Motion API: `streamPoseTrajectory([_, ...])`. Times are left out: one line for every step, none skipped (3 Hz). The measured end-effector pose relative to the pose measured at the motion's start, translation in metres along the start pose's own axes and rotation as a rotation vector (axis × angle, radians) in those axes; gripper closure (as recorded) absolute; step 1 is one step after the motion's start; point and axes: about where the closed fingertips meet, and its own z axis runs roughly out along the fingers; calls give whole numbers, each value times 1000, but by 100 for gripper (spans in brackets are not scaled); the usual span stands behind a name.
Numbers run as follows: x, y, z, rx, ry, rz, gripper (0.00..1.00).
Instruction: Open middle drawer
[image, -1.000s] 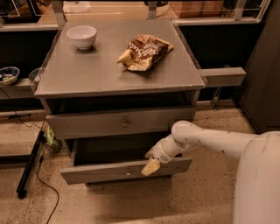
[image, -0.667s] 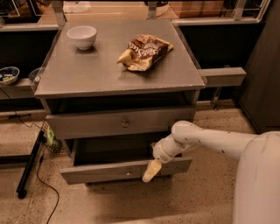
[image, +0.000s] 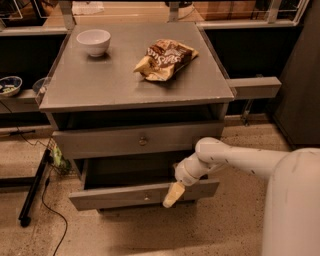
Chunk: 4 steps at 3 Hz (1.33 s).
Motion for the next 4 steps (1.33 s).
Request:
streamPoseTrajectory([27, 4, 8, -34, 17, 63, 0])
streamPoseTrajectory([48, 11, 10, -65, 17, 111, 0])
streamPoseTrajectory([48, 12, 11, -66, 17, 112, 0])
streamPoseTrajectory([45, 11, 10, -66, 17, 112, 0])
